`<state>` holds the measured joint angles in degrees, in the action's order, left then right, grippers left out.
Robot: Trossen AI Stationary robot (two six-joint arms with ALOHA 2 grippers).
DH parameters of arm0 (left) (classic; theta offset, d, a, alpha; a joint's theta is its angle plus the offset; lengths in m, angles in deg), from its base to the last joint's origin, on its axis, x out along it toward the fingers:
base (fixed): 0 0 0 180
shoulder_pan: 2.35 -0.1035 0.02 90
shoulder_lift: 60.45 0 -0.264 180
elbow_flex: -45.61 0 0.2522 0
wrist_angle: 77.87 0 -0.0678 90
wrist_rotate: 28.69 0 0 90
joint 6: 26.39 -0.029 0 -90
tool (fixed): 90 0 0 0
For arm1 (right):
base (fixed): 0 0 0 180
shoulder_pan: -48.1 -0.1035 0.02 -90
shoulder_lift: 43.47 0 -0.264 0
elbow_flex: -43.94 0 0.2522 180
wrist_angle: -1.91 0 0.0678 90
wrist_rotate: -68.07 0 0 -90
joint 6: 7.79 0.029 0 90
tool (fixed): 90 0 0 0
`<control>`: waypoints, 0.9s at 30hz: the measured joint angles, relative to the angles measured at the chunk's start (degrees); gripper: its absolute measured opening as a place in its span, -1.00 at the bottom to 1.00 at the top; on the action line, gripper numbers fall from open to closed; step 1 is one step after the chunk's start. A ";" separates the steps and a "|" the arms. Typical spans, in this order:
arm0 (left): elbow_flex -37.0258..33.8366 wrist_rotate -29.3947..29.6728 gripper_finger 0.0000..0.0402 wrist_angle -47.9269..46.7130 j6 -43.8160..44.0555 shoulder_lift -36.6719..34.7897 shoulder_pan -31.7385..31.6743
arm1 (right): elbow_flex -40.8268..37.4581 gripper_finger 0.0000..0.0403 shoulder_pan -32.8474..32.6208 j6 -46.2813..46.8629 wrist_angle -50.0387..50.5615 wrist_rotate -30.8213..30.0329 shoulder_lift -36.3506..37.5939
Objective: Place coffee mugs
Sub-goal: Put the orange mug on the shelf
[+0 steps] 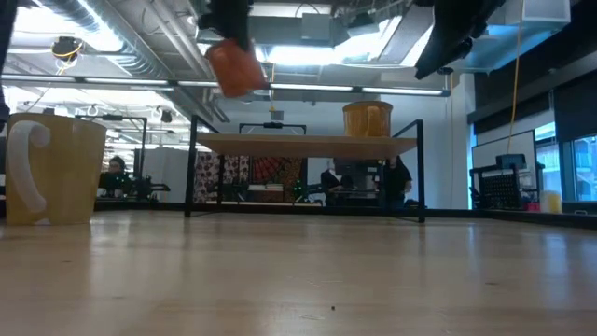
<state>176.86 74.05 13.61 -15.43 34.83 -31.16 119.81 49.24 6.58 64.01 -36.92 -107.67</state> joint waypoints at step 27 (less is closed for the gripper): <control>16.74 -0.36 -0.91 6.50 4.05 26.38 2.47 | -0.04 -0.04 -0.01 5.38 5.49 -2.00 -0.02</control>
<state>193.61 73.69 20.11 -11.38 61.20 -28.70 119.76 49.23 11.96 69.51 -38.92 -107.70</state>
